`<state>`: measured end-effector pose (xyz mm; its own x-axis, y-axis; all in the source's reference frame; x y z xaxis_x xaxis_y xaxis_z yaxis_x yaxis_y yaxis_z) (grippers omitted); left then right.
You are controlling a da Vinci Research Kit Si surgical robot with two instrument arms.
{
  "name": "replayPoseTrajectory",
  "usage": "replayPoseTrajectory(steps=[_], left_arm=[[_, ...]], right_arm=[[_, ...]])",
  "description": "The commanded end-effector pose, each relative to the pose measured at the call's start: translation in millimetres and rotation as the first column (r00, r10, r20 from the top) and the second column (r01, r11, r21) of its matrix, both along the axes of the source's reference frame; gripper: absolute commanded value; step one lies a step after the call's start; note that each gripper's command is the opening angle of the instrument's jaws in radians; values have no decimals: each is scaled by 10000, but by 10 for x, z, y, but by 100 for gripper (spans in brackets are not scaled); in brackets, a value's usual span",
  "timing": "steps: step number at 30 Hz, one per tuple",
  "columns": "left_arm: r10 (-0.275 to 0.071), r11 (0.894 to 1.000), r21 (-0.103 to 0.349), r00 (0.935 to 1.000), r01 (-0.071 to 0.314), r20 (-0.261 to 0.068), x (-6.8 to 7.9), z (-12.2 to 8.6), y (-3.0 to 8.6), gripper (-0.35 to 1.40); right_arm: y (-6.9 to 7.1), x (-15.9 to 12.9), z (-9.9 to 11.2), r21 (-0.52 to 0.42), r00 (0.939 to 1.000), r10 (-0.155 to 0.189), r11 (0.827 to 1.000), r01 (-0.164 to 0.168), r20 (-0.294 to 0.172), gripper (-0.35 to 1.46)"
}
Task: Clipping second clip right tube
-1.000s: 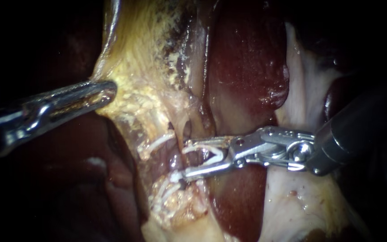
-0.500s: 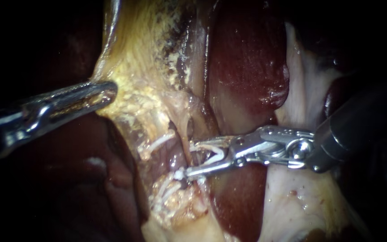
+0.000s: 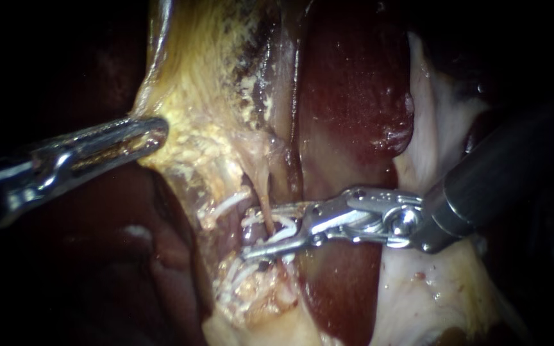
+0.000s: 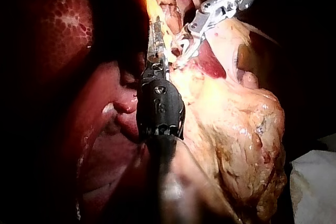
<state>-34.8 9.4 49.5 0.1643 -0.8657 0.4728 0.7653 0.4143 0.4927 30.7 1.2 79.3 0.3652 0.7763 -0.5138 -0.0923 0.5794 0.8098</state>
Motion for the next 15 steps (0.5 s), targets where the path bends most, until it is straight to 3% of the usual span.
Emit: replayPoseTrajectory(steps=[1, 3, 15], left_arm=[[1, 10000, -1, 10000, -1, -1, 0, 0, 0, -35], [1, 10000, -1, 10000, -1, -1, 0, 0, 0, -35], [1, 10000, -1, 10000, -1, -1, 0, 0, 0, -35]], right_arm=[[3, -2, -1, -33, 10000, 50, 10000, -50, 65, -35], [7, -6, -3, 7, 9997, 193, 9998, -193, 152, -35], [7, -8, -2, 148, 9997, 73, 9999, -76, 221, -35]])
